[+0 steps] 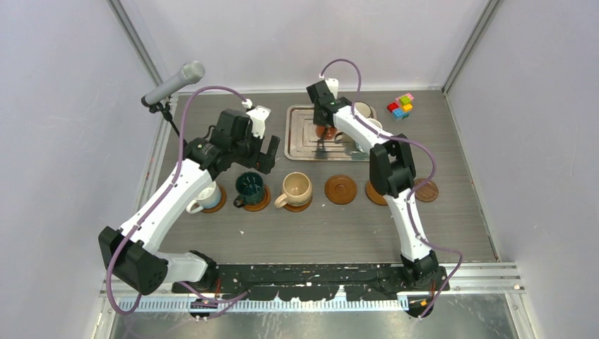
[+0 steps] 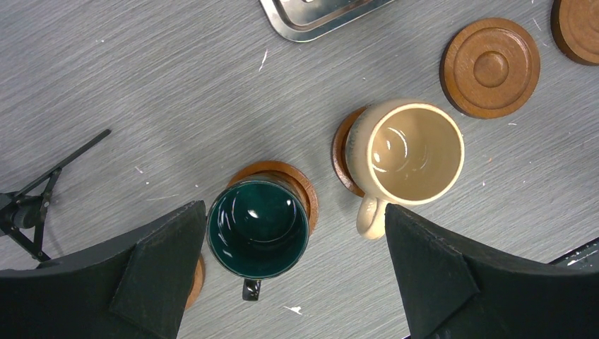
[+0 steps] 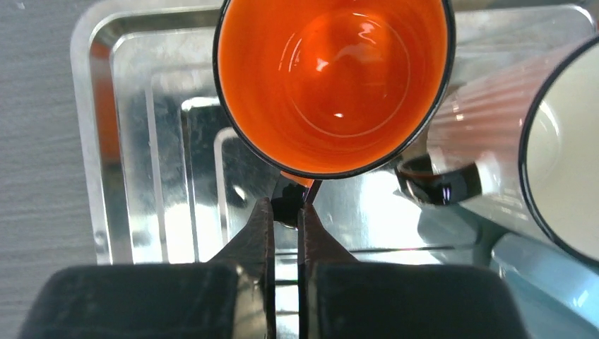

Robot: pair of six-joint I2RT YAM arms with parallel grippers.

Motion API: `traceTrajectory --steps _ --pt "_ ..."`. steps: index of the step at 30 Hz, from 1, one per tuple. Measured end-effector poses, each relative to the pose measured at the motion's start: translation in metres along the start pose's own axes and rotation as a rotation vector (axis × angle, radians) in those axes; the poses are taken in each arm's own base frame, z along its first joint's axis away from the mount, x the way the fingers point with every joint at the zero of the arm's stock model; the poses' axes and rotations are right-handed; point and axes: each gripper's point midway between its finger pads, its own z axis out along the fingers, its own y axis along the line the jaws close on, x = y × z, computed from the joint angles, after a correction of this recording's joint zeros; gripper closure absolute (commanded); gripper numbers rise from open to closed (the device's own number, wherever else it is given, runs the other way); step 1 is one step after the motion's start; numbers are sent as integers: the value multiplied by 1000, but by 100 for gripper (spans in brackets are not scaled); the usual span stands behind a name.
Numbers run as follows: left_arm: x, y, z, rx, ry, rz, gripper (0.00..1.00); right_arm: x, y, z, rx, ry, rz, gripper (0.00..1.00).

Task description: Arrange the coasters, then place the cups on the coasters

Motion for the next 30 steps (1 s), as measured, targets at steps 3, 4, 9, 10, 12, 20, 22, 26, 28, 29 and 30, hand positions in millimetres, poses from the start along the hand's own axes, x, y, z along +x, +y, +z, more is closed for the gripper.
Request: traceTrajectory --steps 3,4,9,10,12,20,22,26,28,29,30 --pt "0 0 0 0 0 0 0 8 -6 -9 -2 18 -3 100" --pt "0 0 0 0 0 0 0 11 -8 -13 -4 26 -6 100" --pt "0 0 0 0 -1 -3 0 27 -17 -40 -33 73 2 100" --pt "0 0 0 0 -2 -4 0 30 -19 -45 -42 84 5 100" --pt "0 0 0 0 -2 -8 0 37 -20 -55 -64 103 15 100" --pt "-1 -1 0 0 -3 -18 0 60 -18 -82 -144 175 86 91" --pt "-1 -1 0 0 -3 -17 0 63 -16 -83 -154 184 97 84" --pt "-1 -1 0 0 -3 -17 0 64 -14 -83 -158 189 112 56" --pt "-1 -1 0 0 -3 -17 0 64 -14 -84 -158 191 123 51" --pt "-1 -1 0 0 -4 -17 0 64 -14 -84 -157 192 126 48" --pt "-1 -1 0 0 -4 -17 0 64 -14 -84 -153 190 129 47"
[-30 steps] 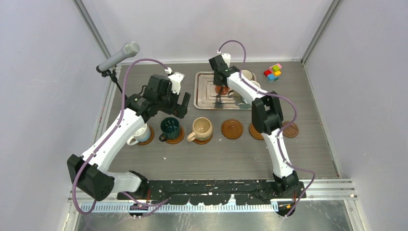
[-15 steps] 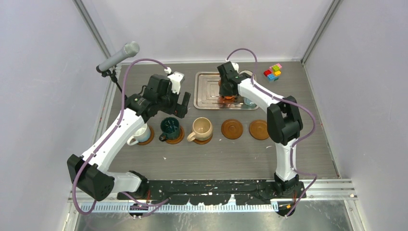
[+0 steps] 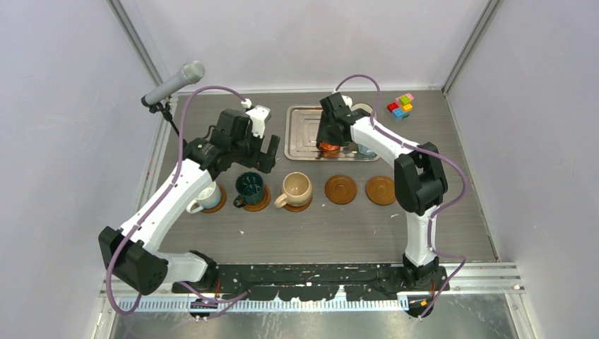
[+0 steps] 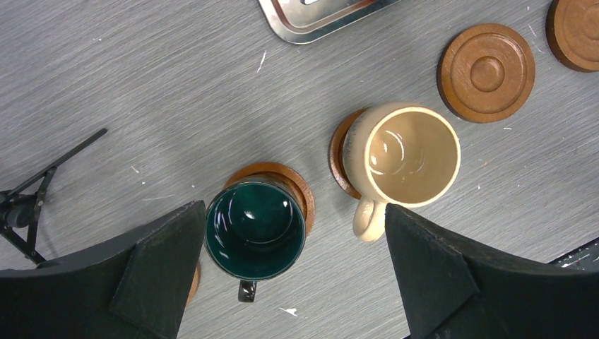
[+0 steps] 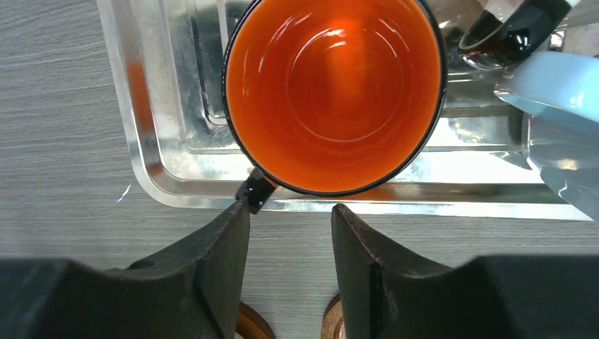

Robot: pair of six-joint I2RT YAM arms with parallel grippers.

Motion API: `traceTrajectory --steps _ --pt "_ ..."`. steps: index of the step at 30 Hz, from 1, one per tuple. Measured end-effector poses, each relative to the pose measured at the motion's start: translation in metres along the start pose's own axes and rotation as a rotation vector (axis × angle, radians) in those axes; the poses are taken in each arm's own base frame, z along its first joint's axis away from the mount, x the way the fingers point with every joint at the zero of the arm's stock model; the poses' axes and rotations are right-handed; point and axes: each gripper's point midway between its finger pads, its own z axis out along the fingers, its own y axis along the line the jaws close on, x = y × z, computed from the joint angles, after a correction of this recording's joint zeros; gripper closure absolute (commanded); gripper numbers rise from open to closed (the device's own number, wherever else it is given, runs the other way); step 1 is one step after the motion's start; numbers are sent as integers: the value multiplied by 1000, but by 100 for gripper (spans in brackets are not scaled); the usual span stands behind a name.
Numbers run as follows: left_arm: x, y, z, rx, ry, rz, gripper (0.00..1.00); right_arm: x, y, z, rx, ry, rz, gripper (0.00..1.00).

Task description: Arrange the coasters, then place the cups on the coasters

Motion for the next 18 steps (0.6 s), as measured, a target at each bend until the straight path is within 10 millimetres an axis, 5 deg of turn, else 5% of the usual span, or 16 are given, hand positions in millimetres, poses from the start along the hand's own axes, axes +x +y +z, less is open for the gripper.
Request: traceTrajectory --steps 10,18 --pt "0 0 0 0 -2 0 0 -12 4 8 47 -1 23 43" --pt "4 1 4 1 8 18 0 -4 2 21 66 35 22 33"
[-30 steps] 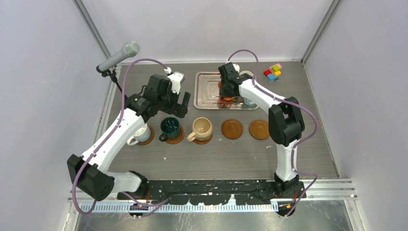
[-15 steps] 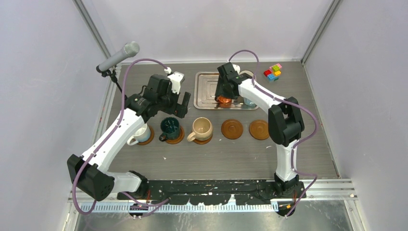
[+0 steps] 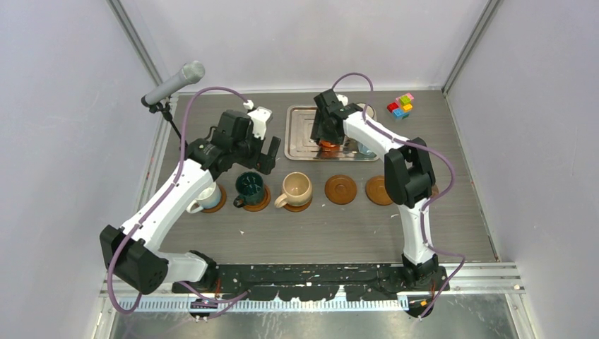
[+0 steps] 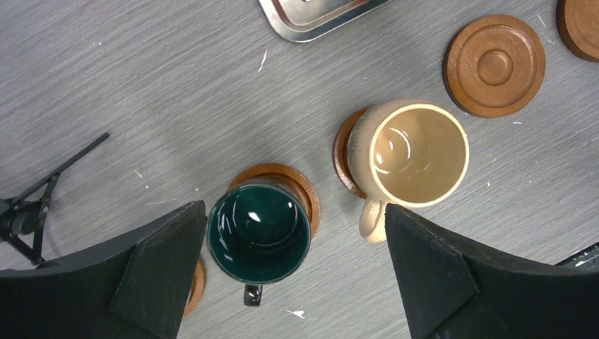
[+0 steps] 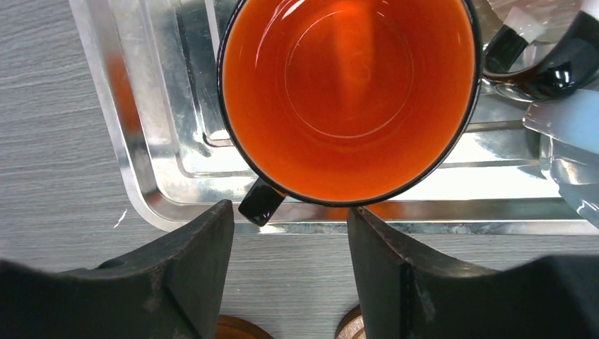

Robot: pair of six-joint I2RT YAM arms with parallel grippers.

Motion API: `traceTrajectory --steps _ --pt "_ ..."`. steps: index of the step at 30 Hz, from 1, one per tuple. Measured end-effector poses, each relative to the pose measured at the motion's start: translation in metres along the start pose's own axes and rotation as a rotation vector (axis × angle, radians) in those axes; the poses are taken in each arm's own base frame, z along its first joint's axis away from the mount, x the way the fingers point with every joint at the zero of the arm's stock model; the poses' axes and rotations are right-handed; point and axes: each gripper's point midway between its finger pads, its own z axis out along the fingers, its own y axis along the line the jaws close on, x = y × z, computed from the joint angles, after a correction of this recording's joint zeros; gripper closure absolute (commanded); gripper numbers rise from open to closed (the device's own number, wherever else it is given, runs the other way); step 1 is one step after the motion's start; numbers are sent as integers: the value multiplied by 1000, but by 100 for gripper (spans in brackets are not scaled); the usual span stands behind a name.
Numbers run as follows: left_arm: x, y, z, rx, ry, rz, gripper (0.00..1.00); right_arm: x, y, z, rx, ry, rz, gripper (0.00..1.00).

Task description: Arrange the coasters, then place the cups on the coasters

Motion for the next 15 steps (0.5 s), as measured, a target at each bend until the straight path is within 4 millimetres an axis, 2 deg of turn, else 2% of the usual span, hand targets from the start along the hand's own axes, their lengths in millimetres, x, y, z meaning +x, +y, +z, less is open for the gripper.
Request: traceTrajectory --steps 4,8,11,15 --pt "-4 -2 9 23 1 37 0 5 -1 -2 -14 15 -20 26" --pt "-18 -9 36 55 26 55 0 15 -12 -21 -26 29 -63 19" --pt "-36 -15 63 69 40 72 0 8 -20 -52 -60 -2 -87 15" --pt "-57 -30 97 88 47 96 2 -25 -38 -111 -138 -106 -77 14"
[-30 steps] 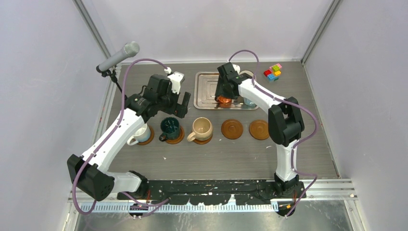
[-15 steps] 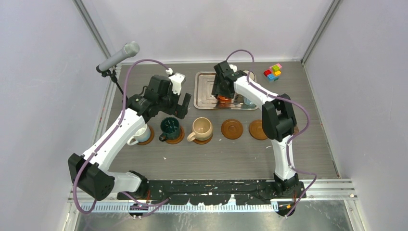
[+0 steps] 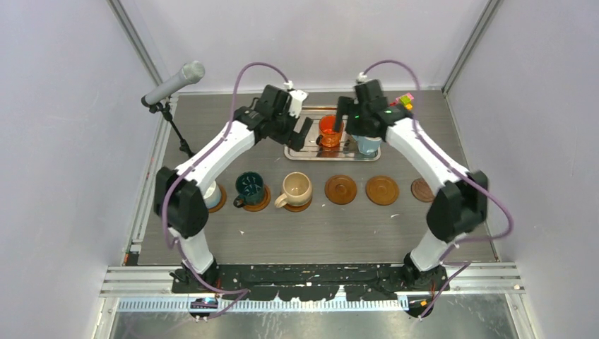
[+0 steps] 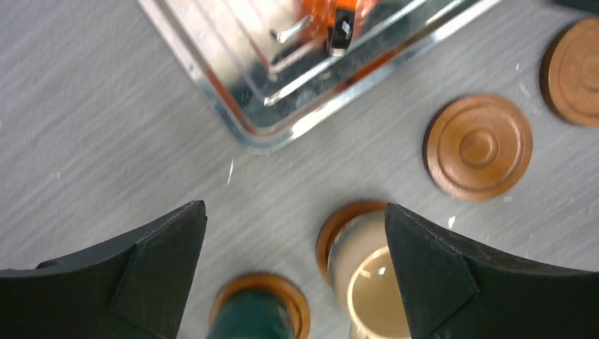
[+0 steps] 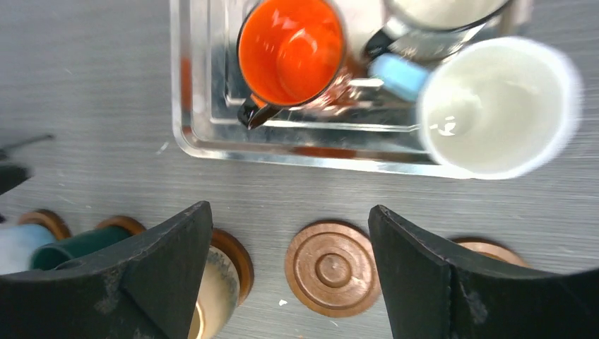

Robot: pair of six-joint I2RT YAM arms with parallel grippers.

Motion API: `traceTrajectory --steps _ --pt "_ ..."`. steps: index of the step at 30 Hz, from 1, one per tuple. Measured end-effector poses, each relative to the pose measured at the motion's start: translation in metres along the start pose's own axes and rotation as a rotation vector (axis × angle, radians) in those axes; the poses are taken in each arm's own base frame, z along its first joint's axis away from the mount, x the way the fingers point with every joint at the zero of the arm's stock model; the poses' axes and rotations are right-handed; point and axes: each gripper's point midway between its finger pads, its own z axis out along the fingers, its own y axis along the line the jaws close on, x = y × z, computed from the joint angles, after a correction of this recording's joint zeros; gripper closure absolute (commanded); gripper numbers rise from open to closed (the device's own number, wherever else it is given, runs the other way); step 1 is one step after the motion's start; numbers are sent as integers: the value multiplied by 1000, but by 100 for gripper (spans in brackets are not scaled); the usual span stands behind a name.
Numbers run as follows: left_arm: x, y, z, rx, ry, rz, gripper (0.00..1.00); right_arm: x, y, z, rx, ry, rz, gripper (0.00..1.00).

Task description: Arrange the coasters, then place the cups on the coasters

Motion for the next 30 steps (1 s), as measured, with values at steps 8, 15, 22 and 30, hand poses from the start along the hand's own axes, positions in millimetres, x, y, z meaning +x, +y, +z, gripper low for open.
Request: traceTrajectory --steps 8,15,22,30 --pt "-40 -29 65 24 1 54 15 -46 -95 -82 -19 -167 102 13" --pt "-18 -47 128 47 108 77 19 -3 -158 -94 -32 -93 176 13" --pt "-1 -47 169 33 169 83 23 17 -186 -99 -68 -65 263 13" --pt "-8 -37 182 -6 150 138 44 21 -191 -100 -122 -69 306 13"
